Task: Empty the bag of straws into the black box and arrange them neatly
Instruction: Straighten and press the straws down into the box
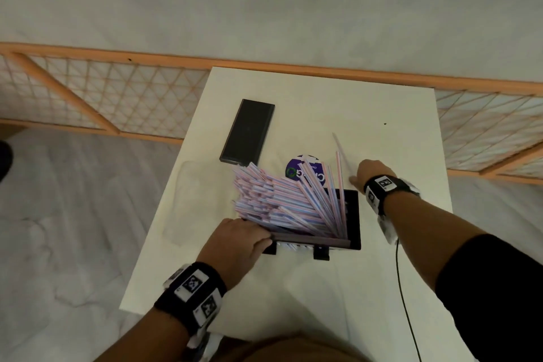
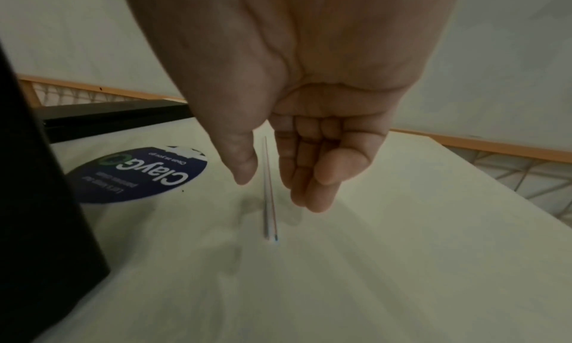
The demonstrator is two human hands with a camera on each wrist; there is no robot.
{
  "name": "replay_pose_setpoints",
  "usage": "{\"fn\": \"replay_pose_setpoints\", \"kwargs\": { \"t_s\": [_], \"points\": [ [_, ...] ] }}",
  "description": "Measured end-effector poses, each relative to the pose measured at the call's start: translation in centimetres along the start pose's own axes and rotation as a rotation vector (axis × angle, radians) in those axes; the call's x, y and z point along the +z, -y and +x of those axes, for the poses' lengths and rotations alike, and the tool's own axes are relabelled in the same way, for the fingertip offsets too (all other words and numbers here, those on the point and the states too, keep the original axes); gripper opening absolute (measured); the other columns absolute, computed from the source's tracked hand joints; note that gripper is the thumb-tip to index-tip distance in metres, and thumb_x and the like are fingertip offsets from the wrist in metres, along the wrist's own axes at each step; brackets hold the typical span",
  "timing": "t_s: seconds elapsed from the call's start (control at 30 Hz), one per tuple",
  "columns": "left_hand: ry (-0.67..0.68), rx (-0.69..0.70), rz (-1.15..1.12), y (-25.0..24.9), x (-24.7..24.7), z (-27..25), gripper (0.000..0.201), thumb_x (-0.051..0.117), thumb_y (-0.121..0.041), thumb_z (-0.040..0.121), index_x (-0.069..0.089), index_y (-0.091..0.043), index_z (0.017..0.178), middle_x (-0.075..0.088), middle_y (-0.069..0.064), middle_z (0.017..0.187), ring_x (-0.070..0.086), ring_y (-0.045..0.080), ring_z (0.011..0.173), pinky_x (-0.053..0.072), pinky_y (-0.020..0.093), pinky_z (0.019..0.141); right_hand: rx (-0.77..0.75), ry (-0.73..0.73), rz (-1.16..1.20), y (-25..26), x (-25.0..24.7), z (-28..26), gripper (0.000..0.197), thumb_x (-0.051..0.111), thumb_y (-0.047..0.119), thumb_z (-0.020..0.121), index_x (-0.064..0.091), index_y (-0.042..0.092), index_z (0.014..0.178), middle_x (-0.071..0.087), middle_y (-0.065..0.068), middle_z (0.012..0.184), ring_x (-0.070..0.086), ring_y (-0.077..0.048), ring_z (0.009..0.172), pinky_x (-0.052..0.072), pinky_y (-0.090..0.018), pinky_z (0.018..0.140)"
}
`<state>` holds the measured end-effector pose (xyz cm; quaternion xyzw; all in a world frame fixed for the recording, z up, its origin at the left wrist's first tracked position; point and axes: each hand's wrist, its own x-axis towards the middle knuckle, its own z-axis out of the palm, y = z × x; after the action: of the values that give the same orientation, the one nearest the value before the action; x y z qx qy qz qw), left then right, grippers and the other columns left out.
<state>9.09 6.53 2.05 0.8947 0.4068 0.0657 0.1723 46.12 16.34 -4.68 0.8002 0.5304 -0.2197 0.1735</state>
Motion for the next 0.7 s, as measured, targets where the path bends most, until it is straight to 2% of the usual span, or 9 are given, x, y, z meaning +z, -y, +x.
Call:
{"fn": "replay_pose_setpoints", "kwargs": {
  "t_s": [0.13, 0.2, 0.3, 0.37, 0.43, 0.5, 0.57, 0.7],
  "points": [
    [-0.016, -0.01, -0.001, 0.0, 0.0, -0.1, 0.024, 0.05, -0.041, 0.097, 0.071, -0.029, 0.094, 0.072, -0.01, 0.09, 0.063, 0.019, 0.082, 0.046, 0.034, 0.07, 0.039, 0.017, 0.031, 0.4, 1.0, 0.4, 0.028, 0.064, 0.03, 0.094, 0.065, 0.006, 0.109, 0.07, -0.014, 0.108, 0.067, -0.032, 0.097, 0.045, -0.032, 0.071],
    [-0.01, -0.02, -0.01, 0.0, -0.1, 0.0, 0.025, 0.049, -0.041, 0.097, 0.071, -0.029, 0.095, 0.072, -0.009, 0.091, 0.064, 0.019, 0.083, 0.047, 0.035, 0.07, 0.049, 0.01, 0.047, 0.4, 1.5, 0.7, 0.021, 0.059, 0.02, 0.096, 0.066, 0.004, 0.108, 0.07, -0.016, 0.107, 0.067, -0.033, 0.096, 0.046, -0.033, 0.071],
    [-0.013, -0.016, -0.039, 0.0, -0.2, -0.3, 0.019, 0.053, -0.036, 0.097, 0.07, -0.028, 0.099, 0.072, -0.008, 0.094, 0.064, 0.02, 0.084, 0.049, 0.038, 0.07, 0.038, 0.024, 0.05, 0.1, 2.0, 0.7, 0.02, 0.051, 0.009, 0.096, 0.067, 0.001, 0.107, 0.07, -0.019, 0.111, 0.067, -0.035, 0.099, 0.047, -0.036, 0.075],
    [-0.022, -0.012, -0.067, 0.2, -0.2, -0.4, 0.012, 0.06, -0.031, 0.096, 0.069, -0.027, 0.102, 0.072, -0.007, 0.096, 0.064, 0.02, 0.086, 0.049, 0.038, 0.071, 0.029, 0.051, 0.064, -0.3, 2.0, -0.1, 0.018, 0.055, 0.014, 0.095, 0.066, 0.003, 0.105, 0.069, -0.018, 0.112, 0.066, -0.035, 0.098, 0.049, -0.036, 0.077],
    [-0.017, -0.027, -0.09, 0.3, -0.3, -0.4, 0.012, 0.063, -0.03, 0.095, 0.069, -0.027, 0.105, 0.072, -0.008, 0.099, 0.064, 0.019, 0.088, 0.048, 0.036, 0.074, 0.015, 0.047, 0.122, -1.0, 1.8, -1.0, 0.018, 0.063, 0.025, 0.091, 0.062, 0.007, 0.095, 0.069, -0.017, 0.107, 0.062, -0.033, 0.088, 0.05, -0.035, 0.074],
    [-0.007, -0.047, -0.105, 0.3, -0.4, -0.1, 0.014, 0.062, -0.031, 0.096, 0.07, -0.027, 0.106, 0.071, -0.008, 0.101, 0.063, 0.017, 0.091, 0.046, 0.032, 0.077, -0.014, -0.028, 0.292, -1.7, 0.6, -2.5, 0.019, 0.065, 0.028, 0.087, 0.058, 0.01, 0.086, 0.069, -0.013, 0.095, 0.059, -0.03, 0.08, 0.047, -0.032, 0.068],
    [-0.004, -0.053, -0.112, 0.2, -0.6, 0.0, 0.015, 0.061, -0.032, 0.097, 0.071, -0.027, 0.107, 0.071, -0.009, 0.103, 0.062, 0.014, 0.092, 0.043, 0.03, 0.078, -0.093, -0.185, 0.498, -2.3, -1.5, -5.1, 0.016, 0.063, 0.026, 0.088, 0.054, 0.015, 0.081, 0.065, -0.006, 0.083, 0.06, -0.026, 0.074, 0.041, -0.03, 0.059],
    [0.011, -0.039, -0.114, 0.2, -1.1, 0.4, 0.014, 0.061, -0.031, 0.097, 0.071, -0.026, 0.106, 0.071, -0.009, 0.101, 0.063, 0.016, 0.09, 0.048, 0.033, 0.078, -0.375, -0.472, 0.635, -1.8, -7.4, -13.4, 0.01, 0.063, 0.027, 0.093, 0.057, 0.021, 0.086, 0.061, 0.011, 0.076, 0.059, -0.012, 0.065, 0.042, -0.028, 0.058]
  ]
}}
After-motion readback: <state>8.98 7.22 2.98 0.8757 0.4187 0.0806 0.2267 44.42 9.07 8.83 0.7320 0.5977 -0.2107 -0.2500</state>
